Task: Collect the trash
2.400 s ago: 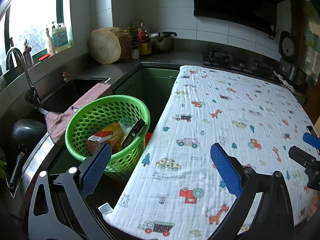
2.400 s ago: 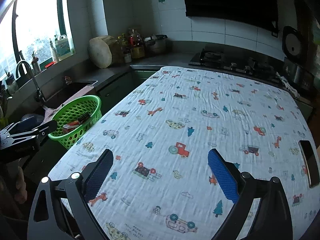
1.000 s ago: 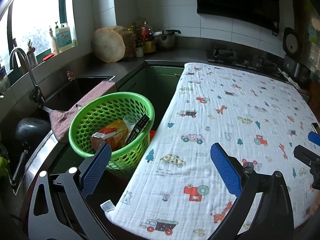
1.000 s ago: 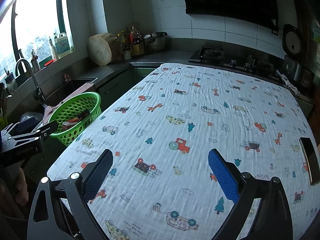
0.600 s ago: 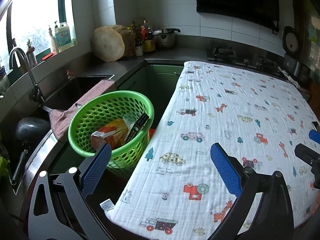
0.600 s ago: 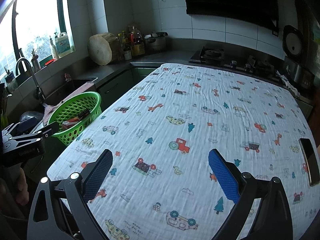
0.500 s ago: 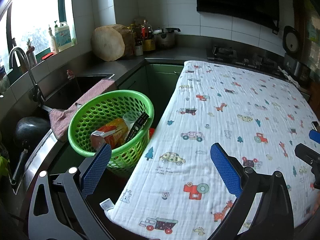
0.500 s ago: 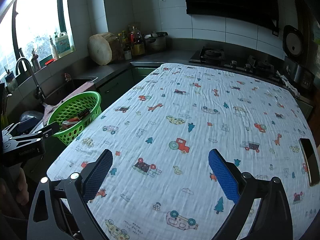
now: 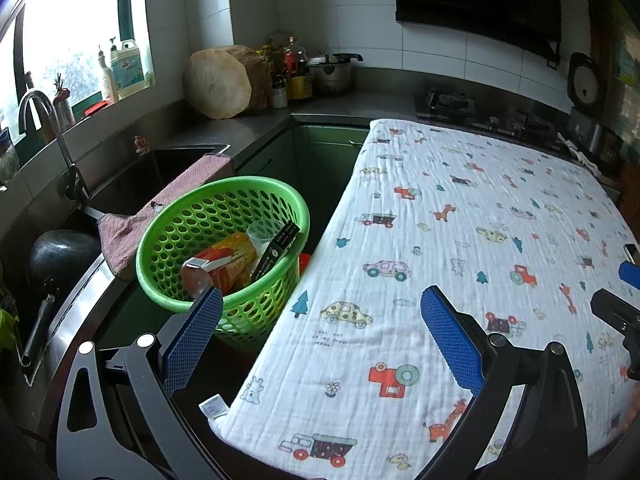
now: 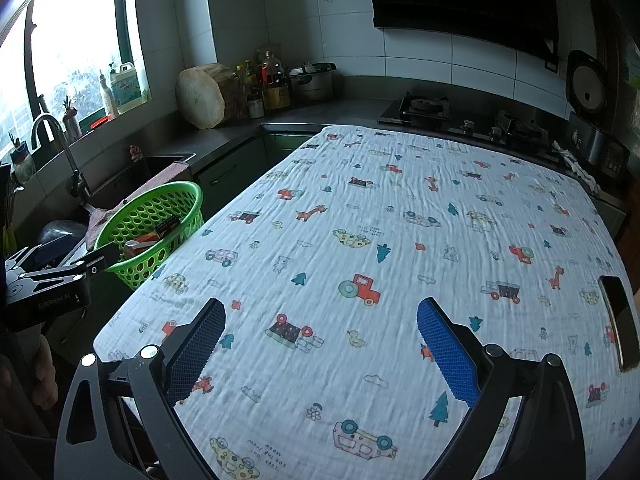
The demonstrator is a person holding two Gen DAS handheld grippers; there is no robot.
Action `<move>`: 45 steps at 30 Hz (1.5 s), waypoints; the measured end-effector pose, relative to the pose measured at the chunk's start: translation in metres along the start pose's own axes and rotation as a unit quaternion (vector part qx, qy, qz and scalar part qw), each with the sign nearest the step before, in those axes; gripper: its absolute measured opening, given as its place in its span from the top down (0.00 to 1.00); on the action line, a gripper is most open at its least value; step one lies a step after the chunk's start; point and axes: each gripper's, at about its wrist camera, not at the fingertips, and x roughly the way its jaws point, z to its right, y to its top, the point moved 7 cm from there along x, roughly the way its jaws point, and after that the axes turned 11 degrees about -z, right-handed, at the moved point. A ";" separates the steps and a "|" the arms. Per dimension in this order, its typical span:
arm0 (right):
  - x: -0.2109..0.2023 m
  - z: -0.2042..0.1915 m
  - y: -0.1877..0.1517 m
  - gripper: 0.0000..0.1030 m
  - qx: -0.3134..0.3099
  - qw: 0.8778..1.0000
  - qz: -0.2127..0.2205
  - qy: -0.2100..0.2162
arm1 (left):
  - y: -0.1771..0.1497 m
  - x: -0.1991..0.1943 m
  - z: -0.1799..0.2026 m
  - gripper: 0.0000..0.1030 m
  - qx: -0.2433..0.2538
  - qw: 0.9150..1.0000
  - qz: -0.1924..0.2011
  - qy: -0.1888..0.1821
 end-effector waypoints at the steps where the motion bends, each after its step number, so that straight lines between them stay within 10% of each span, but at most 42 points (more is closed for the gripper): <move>1: 0.000 0.000 0.000 0.09 -0.001 1.000 0.000 -0.001 | 0.000 0.000 0.000 0.05 0.000 1.000 0.000 0.001; 45: 0.001 0.002 -0.005 0.09 0.001 1.000 -0.001 0.001 | -0.005 0.000 0.006 0.05 0.006 1.000 -0.003 0.000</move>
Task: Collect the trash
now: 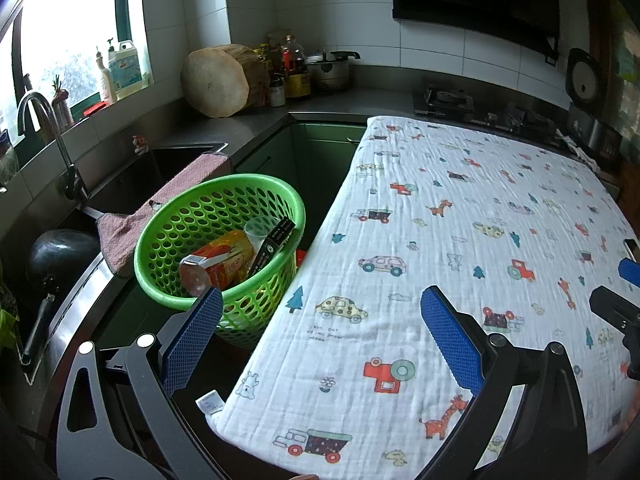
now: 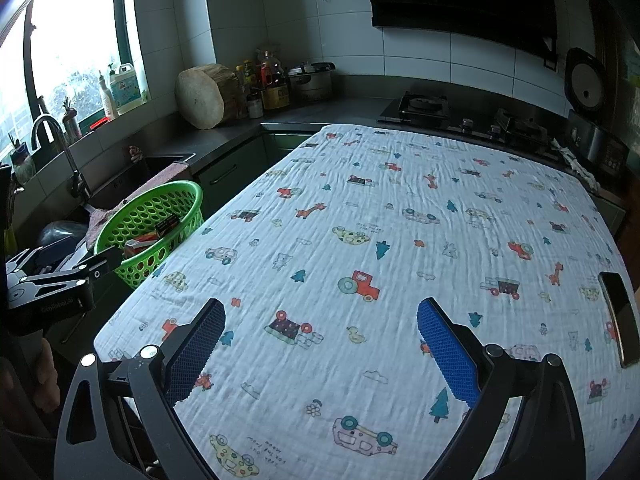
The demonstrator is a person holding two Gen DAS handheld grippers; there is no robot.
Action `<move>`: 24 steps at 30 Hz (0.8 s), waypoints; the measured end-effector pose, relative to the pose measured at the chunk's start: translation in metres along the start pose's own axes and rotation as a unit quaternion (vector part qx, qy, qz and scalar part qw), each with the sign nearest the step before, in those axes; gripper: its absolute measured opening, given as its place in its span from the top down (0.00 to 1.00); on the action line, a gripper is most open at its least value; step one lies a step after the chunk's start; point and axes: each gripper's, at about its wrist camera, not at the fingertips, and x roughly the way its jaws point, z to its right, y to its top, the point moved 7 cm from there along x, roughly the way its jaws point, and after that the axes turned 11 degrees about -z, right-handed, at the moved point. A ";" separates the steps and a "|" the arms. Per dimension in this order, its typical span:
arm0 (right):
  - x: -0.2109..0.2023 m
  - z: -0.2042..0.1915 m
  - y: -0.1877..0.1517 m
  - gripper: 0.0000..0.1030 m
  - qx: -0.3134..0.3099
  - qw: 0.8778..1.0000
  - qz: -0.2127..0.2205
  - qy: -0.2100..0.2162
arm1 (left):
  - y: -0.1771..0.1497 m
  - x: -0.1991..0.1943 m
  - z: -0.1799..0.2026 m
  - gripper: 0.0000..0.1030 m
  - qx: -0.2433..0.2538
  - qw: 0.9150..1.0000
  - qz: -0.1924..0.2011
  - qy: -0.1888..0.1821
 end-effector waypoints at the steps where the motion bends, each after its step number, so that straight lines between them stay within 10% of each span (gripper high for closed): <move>1: 0.000 0.000 0.000 0.09 0.000 1.000 0.000 0.000 | 0.000 0.000 0.001 0.05 0.001 1.000 0.000 0.000; 24: 0.002 -0.002 -0.001 0.09 0.001 1.000 -0.004 0.002 | 0.000 -0.003 0.014 0.05 0.010 1.000 0.006 0.008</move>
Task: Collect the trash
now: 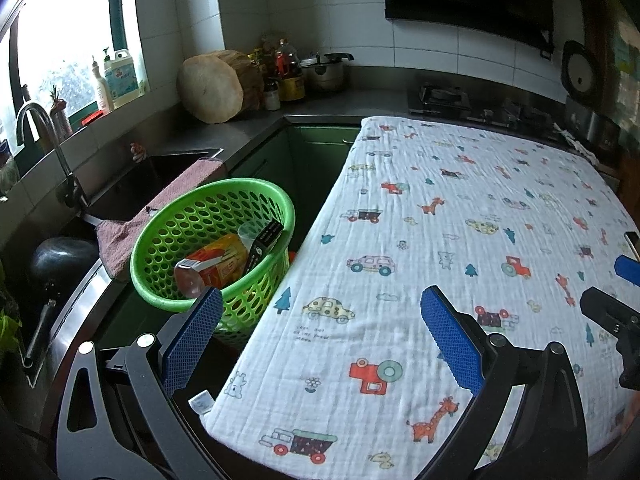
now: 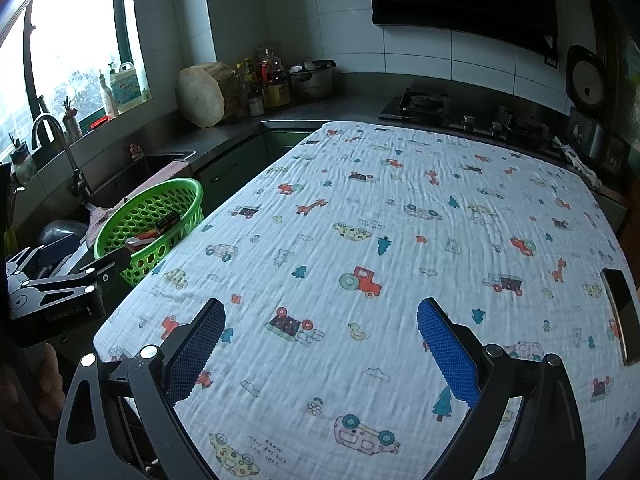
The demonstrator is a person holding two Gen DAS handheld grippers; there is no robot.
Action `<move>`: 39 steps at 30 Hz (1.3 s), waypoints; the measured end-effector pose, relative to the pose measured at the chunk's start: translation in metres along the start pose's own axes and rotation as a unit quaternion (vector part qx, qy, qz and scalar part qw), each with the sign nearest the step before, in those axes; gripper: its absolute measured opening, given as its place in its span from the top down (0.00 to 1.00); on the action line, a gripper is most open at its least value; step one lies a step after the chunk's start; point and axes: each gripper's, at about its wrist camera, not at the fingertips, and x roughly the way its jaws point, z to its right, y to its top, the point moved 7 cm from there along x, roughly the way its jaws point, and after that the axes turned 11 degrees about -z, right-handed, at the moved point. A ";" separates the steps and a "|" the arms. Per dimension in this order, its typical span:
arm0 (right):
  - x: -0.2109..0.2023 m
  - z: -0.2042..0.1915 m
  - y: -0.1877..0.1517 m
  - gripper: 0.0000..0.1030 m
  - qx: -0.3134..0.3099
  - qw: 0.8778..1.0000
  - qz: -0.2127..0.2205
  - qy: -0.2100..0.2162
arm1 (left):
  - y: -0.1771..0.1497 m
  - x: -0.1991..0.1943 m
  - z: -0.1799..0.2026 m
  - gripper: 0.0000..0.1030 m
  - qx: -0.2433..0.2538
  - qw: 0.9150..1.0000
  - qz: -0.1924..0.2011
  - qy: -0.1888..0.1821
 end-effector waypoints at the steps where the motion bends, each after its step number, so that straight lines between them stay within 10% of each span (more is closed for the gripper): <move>1: 0.000 0.000 0.000 0.09 0.000 1.000 -0.001 0.000 | 0.000 0.000 0.001 0.05 -0.001 1.000 0.000 -0.001; 39: 0.001 0.009 -0.003 0.09 0.010 1.000 -0.001 -0.003 | -0.002 -0.001 0.027 0.05 0.021 1.000 0.004 -0.018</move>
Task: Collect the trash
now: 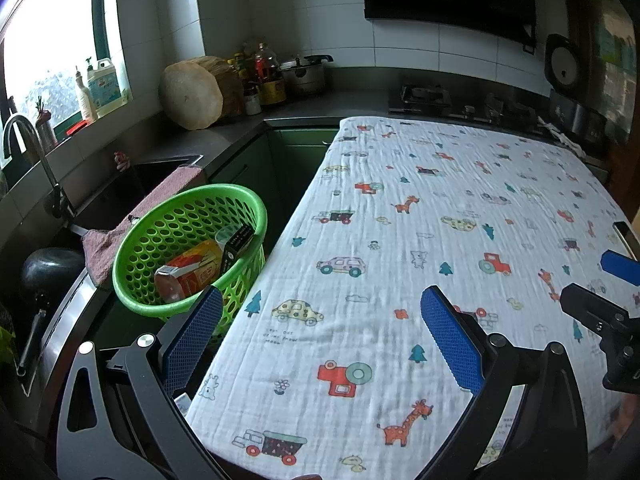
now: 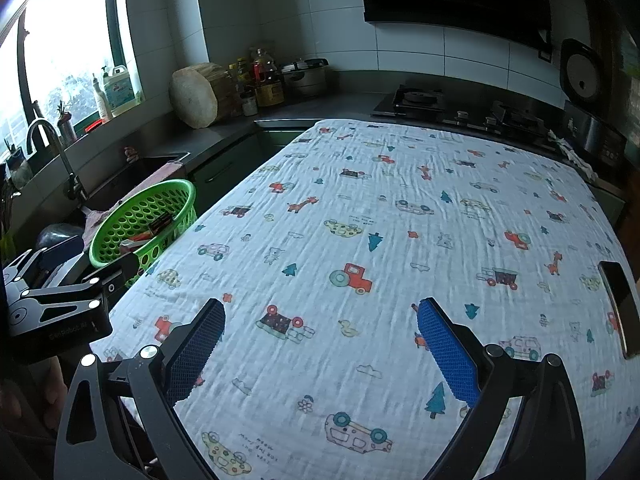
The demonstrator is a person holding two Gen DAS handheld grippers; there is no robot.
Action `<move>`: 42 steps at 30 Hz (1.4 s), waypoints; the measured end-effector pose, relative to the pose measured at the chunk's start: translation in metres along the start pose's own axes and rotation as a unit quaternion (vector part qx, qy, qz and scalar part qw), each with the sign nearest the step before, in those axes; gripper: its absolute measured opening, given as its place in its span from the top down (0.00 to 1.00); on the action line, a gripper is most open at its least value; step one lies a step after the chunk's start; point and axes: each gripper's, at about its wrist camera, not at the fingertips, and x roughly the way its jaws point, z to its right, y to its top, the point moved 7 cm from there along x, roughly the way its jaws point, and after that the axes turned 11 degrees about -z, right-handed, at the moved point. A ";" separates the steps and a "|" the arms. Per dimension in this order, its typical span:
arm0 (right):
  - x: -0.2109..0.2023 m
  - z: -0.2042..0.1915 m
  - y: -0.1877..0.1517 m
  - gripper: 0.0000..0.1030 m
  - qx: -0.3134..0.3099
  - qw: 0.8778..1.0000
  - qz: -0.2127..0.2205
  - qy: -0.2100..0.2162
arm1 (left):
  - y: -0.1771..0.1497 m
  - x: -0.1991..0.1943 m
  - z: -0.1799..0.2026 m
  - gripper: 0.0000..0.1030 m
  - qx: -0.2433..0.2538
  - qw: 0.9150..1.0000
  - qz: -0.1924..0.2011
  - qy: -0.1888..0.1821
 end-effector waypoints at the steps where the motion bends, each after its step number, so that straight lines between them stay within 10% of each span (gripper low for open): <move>1: 0.000 0.000 0.000 0.09 0.000 1.000 0.000 0.000 | 0.000 0.000 0.000 0.05 -0.001 1.000 -0.001 -0.001; 42: 0.000 0.002 -0.002 0.09 0.001 1.000 -0.002 -0.001 | -0.005 0.003 -0.003 0.05 -0.010 1.000 -0.006 -0.001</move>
